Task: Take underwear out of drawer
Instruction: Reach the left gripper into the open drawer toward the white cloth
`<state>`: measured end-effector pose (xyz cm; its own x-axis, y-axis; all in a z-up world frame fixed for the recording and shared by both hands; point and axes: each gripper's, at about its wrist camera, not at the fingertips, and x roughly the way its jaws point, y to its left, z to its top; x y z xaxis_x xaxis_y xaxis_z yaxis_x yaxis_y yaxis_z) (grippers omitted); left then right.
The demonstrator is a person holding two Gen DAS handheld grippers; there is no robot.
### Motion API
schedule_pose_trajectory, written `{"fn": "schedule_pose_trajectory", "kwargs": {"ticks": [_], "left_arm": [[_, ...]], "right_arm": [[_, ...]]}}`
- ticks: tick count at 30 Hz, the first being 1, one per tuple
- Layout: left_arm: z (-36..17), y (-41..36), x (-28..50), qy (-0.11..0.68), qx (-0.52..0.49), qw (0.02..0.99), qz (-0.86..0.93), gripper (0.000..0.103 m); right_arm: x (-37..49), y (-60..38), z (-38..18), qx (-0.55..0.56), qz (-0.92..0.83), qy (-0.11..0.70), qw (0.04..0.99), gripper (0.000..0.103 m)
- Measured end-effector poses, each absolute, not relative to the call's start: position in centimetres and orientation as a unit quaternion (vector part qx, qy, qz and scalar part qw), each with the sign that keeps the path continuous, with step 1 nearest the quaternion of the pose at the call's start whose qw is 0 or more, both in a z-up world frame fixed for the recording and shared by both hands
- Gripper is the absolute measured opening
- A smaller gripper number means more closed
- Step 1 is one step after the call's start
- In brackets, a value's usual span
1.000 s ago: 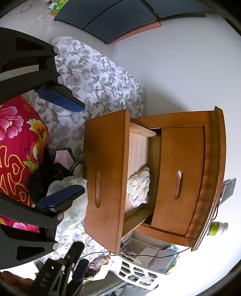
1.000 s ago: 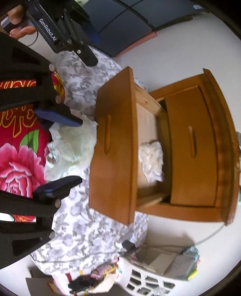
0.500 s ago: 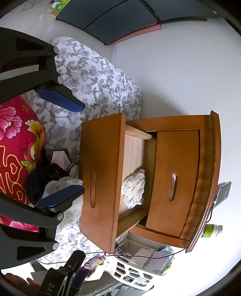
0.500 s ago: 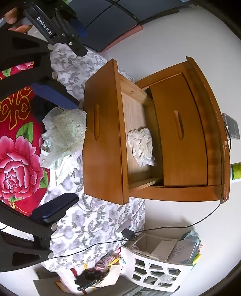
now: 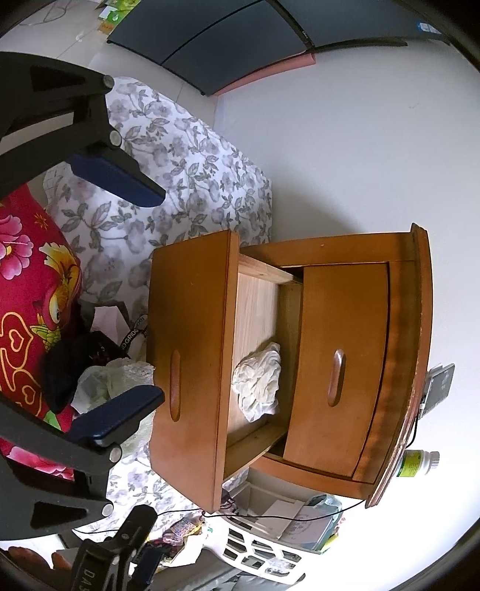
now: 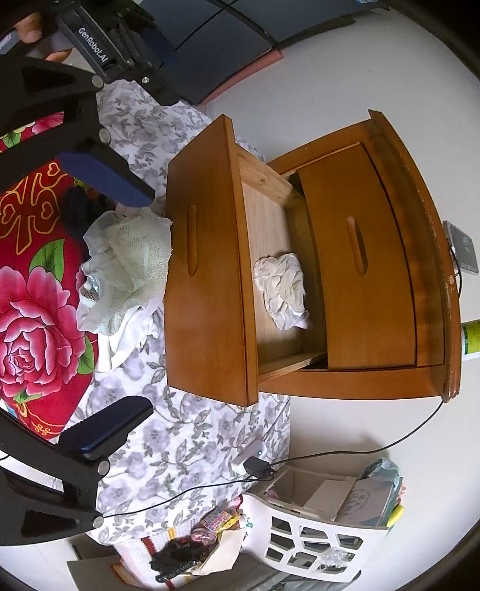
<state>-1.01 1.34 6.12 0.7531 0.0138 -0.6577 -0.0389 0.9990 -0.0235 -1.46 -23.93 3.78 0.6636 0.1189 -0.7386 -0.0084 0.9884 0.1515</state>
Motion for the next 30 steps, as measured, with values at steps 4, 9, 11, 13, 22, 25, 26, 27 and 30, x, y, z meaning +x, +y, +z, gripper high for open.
{"fn": "schedule_pose_trajectory", "kwargs": {"ticks": [4, 9, 11, 13, 22, 25, 26, 27, 30], "left_arm": [[6.4, 1.4, -0.4, 0.346, -0.034, 0.938, -0.002, 0.098], [7.1, 0.8, 0.5, 0.339, -0.044, 0.939, -0.026, 0.103], [7.6, 0.6, 1.0, 0.334, -0.039, 0.941, -0.029, 0.103], [8.2, 0.5, 1.6, 0.327, -0.041, 0.943, -0.035, 0.103], [11.0, -0.8, 5.9, 0.308, -0.003, 0.947, -0.092, 0.103], [11.8, -1.6, 8.0, 0.31, 0.024, 0.945, -0.105, 0.103], [12.0, -1.8, 8.8, 0.317, 0.028, 0.941, -0.111, 0.103], [12.1, -2.0, 9.5, 0.323, 0.031, 0.939, -0.114, 0.103], [12.4, -2.9, 11.5, 0.341, 0.043, 0.932, -0.118, 0.103]], "right_arm": [[-1.3, -24.2, 3.5, 0.072, 0.039, 0.404, 0.911, 0.103], [-1.0, -24.6, 3.1, 0.081, 0.042, 0.397, 0.913, 0.103], [-0.9, -24.8, 3.0, 0.084, 0.043, 0.393, 0.915, 0.103], [-0.6, -25.0, 2.8, 0.086, 0.046, 0.391, 0.915, 0.103], [0.4, -25.5, 1.2, 0.096, 0.051, 0.41, 0.905, 0.103], [0.8, -25.5, 0.4, 0.093, 0.053, 0.424, 0.899, 0.103], [0.9, -25.6, 0.2, 0.094, 0.054, 0.427, 0.898, 0.103], [0.9, -25.6, 0.1, 0.094, 0.054, 0.429, 0.897, 0.103], [1.2, -25.6, -0.5, 0.096, 0.054, 0.434, 0.894, 0.103]]}}
